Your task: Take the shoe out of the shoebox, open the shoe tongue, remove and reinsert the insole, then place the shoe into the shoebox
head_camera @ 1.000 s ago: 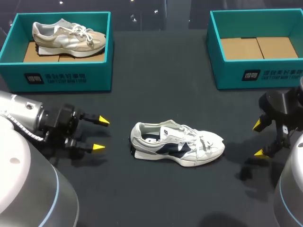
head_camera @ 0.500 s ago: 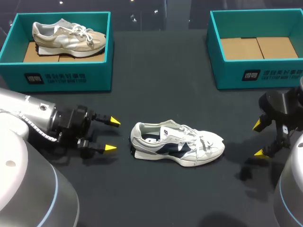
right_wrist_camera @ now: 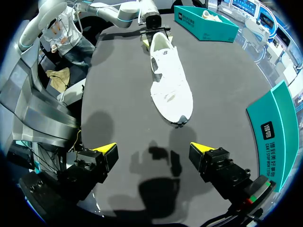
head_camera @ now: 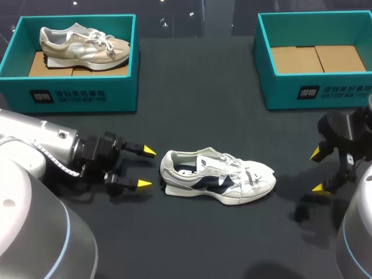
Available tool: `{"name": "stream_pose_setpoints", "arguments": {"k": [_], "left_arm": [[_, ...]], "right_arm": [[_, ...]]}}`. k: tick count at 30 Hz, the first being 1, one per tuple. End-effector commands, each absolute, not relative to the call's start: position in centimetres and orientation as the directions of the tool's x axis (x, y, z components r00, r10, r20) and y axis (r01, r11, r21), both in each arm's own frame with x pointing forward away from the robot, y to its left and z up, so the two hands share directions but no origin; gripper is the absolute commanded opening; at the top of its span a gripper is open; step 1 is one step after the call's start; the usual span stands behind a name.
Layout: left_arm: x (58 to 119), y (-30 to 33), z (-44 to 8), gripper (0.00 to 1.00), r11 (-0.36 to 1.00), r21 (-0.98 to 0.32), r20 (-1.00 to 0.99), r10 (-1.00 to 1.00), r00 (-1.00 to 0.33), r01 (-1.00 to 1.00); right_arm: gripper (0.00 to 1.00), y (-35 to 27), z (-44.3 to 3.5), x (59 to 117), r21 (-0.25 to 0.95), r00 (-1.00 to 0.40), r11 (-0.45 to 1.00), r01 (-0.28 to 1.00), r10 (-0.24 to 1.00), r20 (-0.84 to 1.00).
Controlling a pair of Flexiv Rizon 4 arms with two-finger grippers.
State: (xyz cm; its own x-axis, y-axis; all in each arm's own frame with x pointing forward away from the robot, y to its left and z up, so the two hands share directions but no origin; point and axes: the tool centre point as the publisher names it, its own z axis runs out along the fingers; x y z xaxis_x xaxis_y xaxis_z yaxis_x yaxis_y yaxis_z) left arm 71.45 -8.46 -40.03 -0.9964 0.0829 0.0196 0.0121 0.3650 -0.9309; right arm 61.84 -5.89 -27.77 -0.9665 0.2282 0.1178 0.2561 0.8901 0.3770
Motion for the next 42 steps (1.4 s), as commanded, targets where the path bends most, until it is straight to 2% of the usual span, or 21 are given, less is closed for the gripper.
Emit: {"name": "stream_pose_setpoints", "arguments": {"k": [1,42], "left_arm": [[71.2,-9.3,-40.3,1.00,0.363,-0.932,0.019,0.082,-0.996,0.012],[71.2,-13.2,-41.6,1.00,0.325,-0.945,0.075,0.101,-0.992,-0.038]], "right_arm": [[1.00,-5.9,-27.8,61.7,0.376,-0.966,0.891,0.257,0.229,0.116],[1.00,-5.9,-27.8,61.7,0.376,-0.966,0.891,0.257,0.229,0.116]]}}
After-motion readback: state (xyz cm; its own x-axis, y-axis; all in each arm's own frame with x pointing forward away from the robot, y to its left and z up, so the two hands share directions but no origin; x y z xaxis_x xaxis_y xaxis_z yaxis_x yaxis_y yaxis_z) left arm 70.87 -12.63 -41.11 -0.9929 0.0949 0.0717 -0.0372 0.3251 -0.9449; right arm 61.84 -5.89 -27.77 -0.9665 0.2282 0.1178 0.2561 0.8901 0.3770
